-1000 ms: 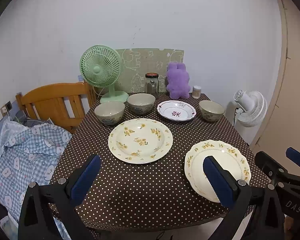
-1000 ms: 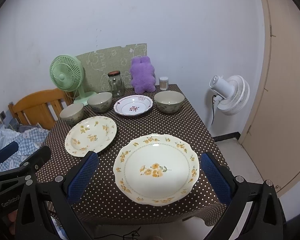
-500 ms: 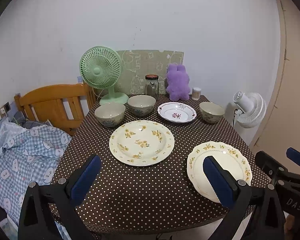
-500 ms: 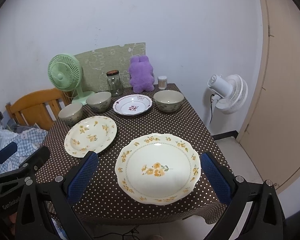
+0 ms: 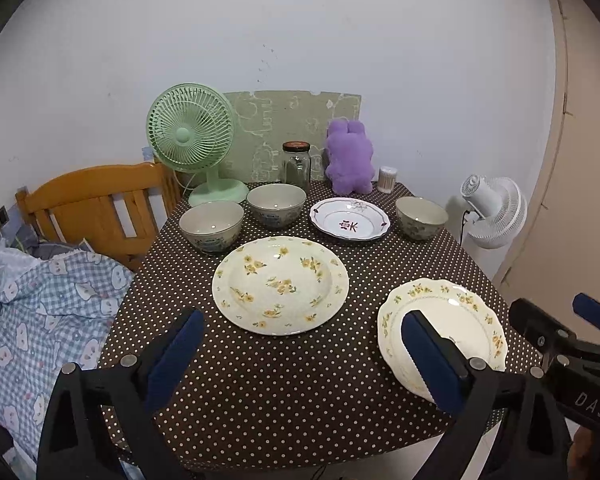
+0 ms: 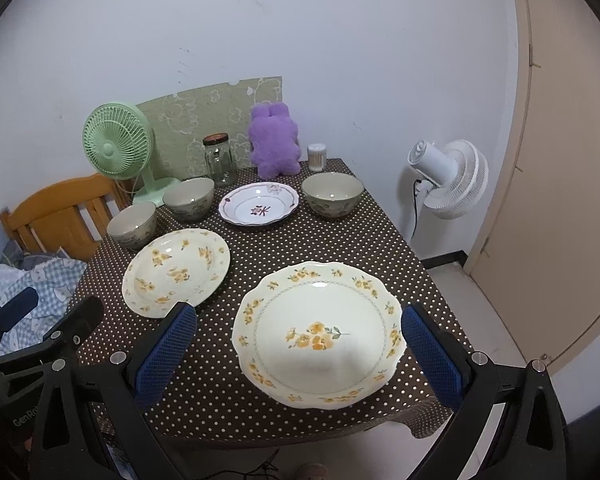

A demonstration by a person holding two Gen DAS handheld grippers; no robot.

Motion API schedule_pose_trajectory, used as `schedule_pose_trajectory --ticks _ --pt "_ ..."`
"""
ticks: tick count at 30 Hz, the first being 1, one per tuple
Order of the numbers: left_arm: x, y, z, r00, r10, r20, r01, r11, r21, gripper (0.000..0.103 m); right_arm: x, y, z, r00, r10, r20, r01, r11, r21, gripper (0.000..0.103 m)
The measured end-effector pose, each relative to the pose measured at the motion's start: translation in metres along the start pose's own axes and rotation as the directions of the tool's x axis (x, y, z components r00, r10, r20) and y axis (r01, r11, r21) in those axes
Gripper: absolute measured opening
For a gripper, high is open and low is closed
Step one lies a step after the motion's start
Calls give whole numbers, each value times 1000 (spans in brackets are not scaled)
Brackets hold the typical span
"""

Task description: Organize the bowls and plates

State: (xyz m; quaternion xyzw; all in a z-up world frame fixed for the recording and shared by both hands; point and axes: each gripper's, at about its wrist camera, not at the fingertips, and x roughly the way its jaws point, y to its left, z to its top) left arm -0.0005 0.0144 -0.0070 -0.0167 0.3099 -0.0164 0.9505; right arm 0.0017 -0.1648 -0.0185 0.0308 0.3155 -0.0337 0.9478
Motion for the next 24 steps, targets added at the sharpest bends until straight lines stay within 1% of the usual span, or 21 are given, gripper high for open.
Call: schedule_pose_trajectory --ticks 7,12,17,24 --pt "11 -2 4 1000 -16 -18 16 1000 3 98 10 -2 3 1000 -12 -19 13 1000 13 103" --pt "24 -12 6 999 -18 -37 18 1000 8 98 23 -10 6 999 -15 -35 16 1000 15 103" --pt "41 -30 7 998 -13 -59 13 1000 2 96 42 -27 10 998 -8 -55 9 1000 2 103" --pt "76 -60 4 994 16 -105 -19 999 -27 94 85 -59 19 994 20 -105 -25 999 -39 99"
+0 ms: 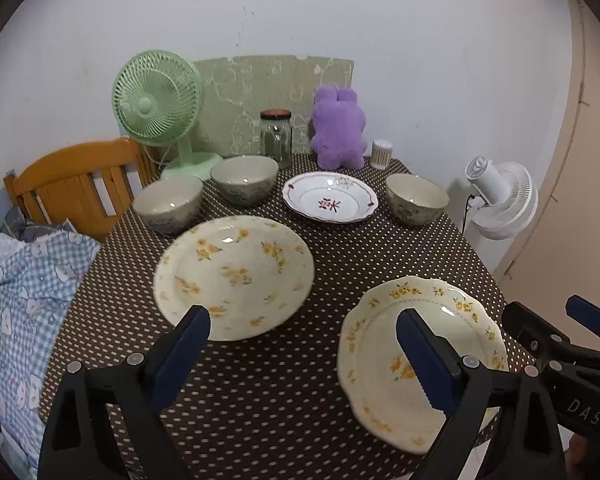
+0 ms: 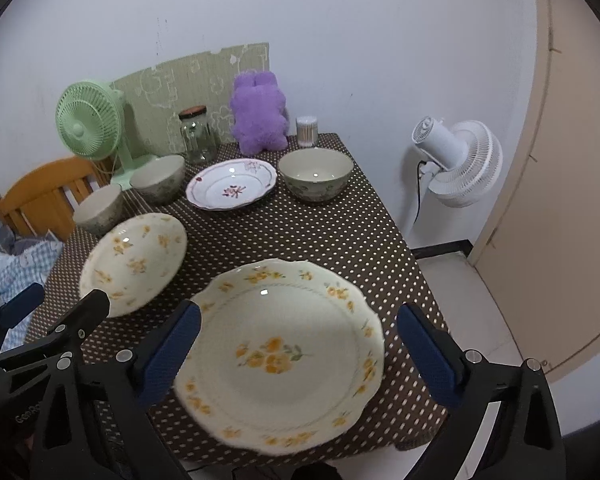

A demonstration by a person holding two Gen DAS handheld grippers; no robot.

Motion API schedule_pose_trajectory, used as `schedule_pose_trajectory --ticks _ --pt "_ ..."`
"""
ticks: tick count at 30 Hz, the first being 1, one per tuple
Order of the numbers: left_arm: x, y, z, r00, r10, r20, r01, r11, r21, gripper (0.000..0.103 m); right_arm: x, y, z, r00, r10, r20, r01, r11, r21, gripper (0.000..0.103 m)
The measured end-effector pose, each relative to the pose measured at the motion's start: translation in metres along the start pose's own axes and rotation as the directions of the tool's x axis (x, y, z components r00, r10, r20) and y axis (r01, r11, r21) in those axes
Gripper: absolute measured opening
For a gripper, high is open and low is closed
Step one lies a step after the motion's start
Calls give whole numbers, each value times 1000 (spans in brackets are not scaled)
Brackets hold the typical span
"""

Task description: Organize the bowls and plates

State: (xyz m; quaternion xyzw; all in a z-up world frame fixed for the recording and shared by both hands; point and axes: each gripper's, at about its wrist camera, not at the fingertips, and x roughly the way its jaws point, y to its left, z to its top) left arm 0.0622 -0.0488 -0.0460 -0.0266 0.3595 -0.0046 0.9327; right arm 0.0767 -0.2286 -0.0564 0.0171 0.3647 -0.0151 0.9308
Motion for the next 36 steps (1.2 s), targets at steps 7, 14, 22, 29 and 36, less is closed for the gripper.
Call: schedule_pose_trajectory --ticks 7,14,22,29,36 --pt "39 -29 -3 997 44 -68 -45 999 -14 93 47 -29 6 997 44 -62 -47 998 -46 96" --pt "76 -47 -16 987 51 -152 -54 998 -16 89 92 -46 2 988 52 -144 -59 997 -48 92" --pt "102 -50 -33 968 64 -244 -76 996 -38 85 126 -54 -10 968 69 -240 -79 996 -32 79" --pt "113 -55 -42 954 23 -299 -42 997 -57 76 145 -52 -15 954 77 -290 -95 994 -47 70" --pt "116 -60 -42 949 4 -317 -25 998 -62 73 154 -45 -15 945 60 -322 -89 993 -76 70"
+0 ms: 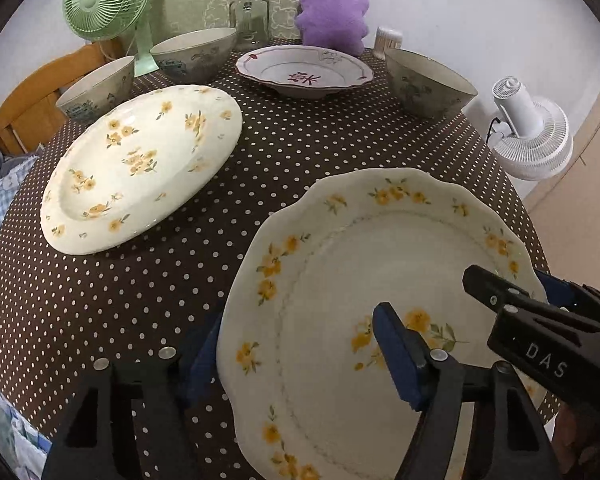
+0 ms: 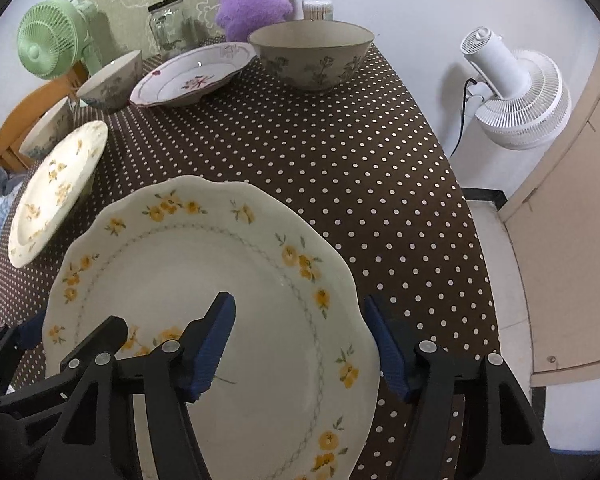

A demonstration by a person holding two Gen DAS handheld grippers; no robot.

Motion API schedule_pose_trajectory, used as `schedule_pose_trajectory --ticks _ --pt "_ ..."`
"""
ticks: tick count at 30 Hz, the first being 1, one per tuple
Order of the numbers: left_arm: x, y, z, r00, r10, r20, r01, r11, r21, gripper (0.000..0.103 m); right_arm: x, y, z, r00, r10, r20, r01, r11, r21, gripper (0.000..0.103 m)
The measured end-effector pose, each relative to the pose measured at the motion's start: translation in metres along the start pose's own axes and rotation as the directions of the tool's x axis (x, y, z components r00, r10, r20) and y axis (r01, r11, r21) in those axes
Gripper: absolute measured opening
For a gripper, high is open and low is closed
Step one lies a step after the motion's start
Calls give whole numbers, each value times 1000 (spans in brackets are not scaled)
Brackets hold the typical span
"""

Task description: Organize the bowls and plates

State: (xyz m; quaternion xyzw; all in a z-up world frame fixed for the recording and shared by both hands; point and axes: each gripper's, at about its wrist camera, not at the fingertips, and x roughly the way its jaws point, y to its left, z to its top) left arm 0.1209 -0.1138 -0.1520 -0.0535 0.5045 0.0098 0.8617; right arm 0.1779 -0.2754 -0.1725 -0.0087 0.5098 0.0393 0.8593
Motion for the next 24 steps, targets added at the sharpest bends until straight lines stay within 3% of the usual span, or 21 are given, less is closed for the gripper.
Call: schedule_pose_trajectory --ticks 8,24 --pt "9 5 21 1000 21 -1 -21 998 -61 74 5 2 7 999 30 -34 -30 1000 2 70" --pt "37 10 57 998 64 8 -64 997 -36 74 16 6 35 998 53 -47 -51 998 41 70"
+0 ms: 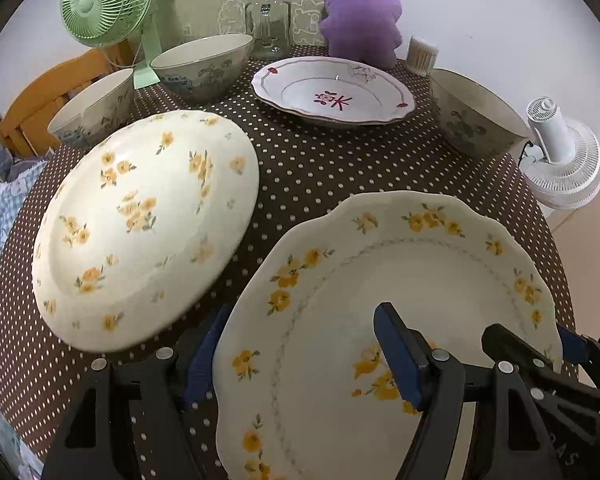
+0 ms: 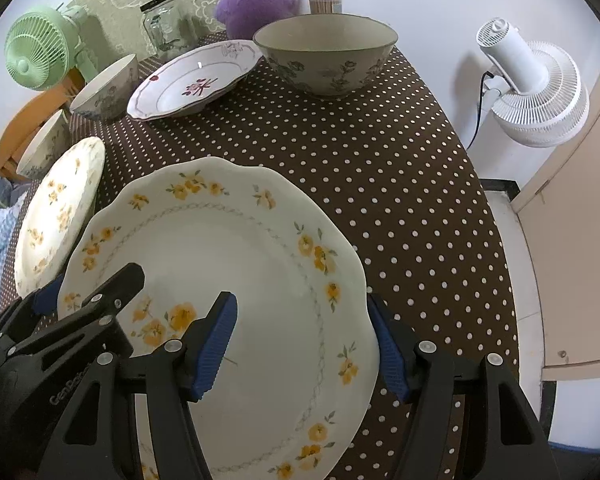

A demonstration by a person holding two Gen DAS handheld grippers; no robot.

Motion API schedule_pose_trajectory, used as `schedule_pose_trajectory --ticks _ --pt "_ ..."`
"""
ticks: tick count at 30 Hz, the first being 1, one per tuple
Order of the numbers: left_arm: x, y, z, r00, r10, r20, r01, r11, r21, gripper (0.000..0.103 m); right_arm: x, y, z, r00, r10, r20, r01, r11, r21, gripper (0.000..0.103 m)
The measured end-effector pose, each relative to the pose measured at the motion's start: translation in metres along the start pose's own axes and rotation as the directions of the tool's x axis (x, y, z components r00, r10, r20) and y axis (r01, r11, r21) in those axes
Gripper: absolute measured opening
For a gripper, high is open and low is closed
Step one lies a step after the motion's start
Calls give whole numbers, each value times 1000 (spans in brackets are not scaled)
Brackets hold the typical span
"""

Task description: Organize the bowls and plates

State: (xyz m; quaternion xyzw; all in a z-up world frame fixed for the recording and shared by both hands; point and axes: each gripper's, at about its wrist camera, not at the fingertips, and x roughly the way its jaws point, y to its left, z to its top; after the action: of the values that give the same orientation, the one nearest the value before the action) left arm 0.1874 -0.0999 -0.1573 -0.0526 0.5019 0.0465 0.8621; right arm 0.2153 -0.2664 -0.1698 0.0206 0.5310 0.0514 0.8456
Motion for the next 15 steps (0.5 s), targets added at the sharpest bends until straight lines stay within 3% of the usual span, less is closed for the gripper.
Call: schedule_pose_trajectory --ticks 10,13,15 --pt "5 -2 3 1000 23 -2 -23 999 45 80 2 2 3 1000 8 -5 -8 1000 0 70" --pt "5 3 0 999 29 -32 -29 1000 13 89 0 0 3 1000 18 -3 -18 1000 -7 70" --pt "2 8 -4 998 43 -46 -43 999 3 89 -2 -2 4 1000 18 1 -18 1000 -6 76"
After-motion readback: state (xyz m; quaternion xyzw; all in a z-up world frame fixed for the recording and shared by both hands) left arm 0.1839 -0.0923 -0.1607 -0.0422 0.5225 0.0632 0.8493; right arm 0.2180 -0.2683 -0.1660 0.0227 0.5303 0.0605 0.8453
